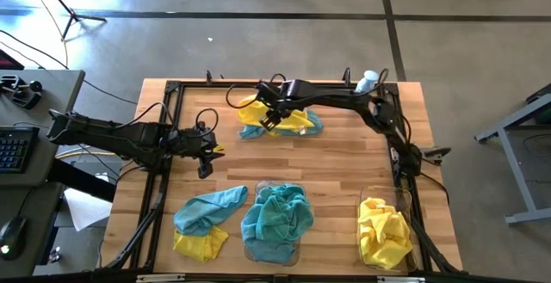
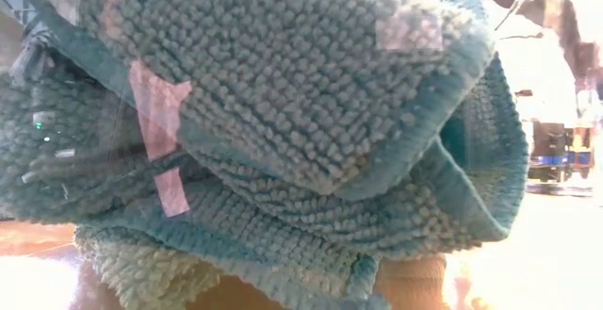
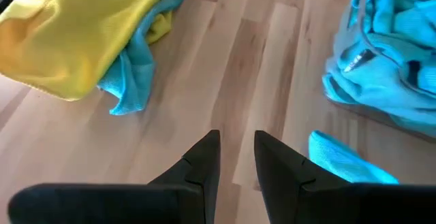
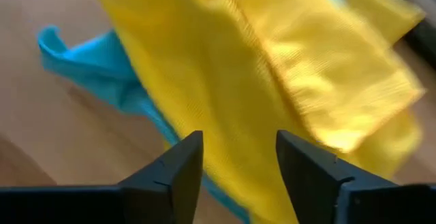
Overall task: Sort microfiber towel by color & place in baskets
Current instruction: Put the yellow towel into the right transparent bin
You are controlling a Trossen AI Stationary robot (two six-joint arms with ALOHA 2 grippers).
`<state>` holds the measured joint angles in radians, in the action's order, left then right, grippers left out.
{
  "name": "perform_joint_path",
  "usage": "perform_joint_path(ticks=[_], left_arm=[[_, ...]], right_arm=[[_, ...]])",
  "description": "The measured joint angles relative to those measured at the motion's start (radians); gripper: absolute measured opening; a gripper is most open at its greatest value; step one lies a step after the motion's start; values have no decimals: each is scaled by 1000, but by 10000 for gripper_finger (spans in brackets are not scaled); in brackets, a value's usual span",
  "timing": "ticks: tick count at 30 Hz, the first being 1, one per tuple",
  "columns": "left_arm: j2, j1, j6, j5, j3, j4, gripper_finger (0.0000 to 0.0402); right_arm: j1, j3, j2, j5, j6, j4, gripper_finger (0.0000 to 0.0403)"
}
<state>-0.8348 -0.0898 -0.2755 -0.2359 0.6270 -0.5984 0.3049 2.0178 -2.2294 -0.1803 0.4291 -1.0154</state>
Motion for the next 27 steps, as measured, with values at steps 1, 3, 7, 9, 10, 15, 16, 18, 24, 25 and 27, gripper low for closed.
perform_joint_path(ticks=[1,3,7,9,10,15,16,18,24,25,27], left_arm=[[0,0,0,3,0,1,78],[0,0,0,10,0,1,78],[0,0,0,10,0,1,78],[0,0,5,10,0,1,78],[0,0,9,10,0,2,78],[0,0,9,10,0,3,78],[0,0,9,10,0,3,78],[0,0,8,10,0,3,78],[0,0,0,16,0,4,78],[0,0,-2,20,0,5,78],[0,0,-11,21,0,7,78]], right_arm=[[6,0,-14,13,0,-2,189],[16,0,-40,18,0,-2,198],[33,0,-82,17,0,-1,200],[39,0,-102,7,1,-2,196],[41,0,-111,5,0,-1,192],[42,0,-148,4,0,-2,147],[42,0,-150,5,0,-3,131],[39,0,-152,5,-8,-2,96],[35,0,-140,1,-17,-8,13],[32,-1,-131,-8,-13,-12,16],[25,-1,-99,-38,-11,-23,14]])
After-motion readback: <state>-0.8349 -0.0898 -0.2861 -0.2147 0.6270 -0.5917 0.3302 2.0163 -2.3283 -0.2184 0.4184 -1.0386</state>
